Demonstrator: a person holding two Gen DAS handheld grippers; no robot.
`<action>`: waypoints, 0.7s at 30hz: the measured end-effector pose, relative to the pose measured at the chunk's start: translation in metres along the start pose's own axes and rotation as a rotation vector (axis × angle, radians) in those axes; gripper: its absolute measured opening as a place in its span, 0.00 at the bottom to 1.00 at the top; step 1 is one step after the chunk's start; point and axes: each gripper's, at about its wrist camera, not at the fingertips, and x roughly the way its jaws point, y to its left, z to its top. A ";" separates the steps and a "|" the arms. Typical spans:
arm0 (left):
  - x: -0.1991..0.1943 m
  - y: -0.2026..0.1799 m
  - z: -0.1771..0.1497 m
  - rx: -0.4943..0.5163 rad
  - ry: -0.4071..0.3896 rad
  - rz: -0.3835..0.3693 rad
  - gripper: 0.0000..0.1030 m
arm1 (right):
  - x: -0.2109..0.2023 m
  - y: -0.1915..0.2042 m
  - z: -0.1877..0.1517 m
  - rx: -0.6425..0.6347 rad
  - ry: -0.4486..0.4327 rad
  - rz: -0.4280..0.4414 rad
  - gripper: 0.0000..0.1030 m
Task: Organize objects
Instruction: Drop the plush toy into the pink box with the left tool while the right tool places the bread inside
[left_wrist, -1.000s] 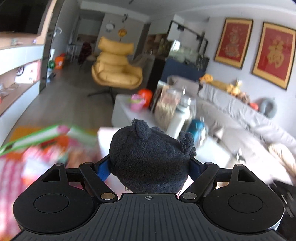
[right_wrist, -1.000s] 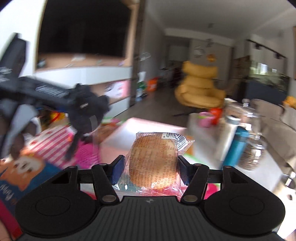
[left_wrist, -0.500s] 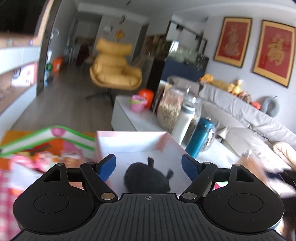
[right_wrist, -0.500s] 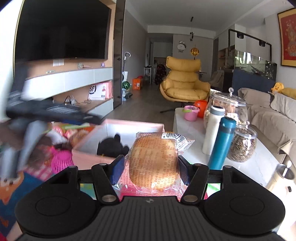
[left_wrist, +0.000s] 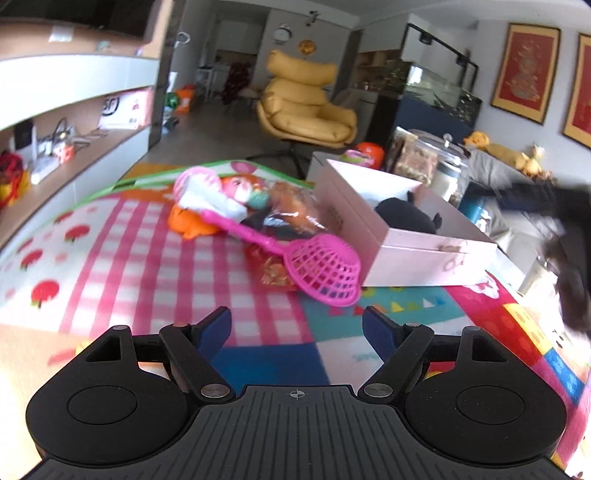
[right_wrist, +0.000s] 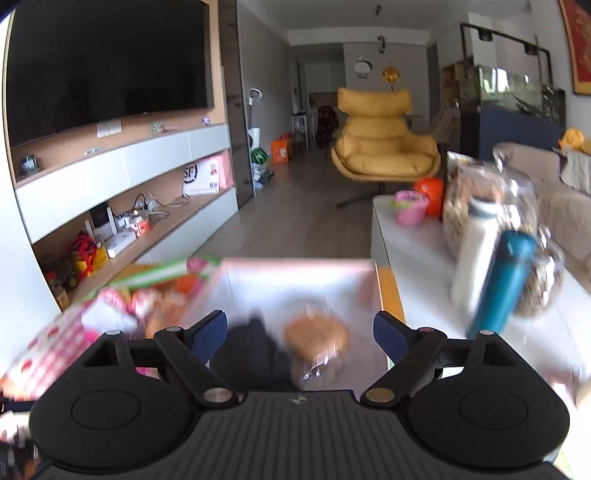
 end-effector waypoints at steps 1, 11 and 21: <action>0.001 0.001 0.000 -0.006 -0.005 -0.006 0.80 | -0.008 0.000 -0.016 -0.012 0.001 -0.009 0.88; 0.015 0.000 -0.015 -0.064 -0.067 -0.107 0.78 | -0.055 0.010 -0.109 -0.033 -0.070 -0.073 0.94; 0.032 0.013 -0.011 -0.157 -0.093 -0.201 0.78 | -0.025 0.023 -0.100 -0.057 -0.087 -0.064 0.96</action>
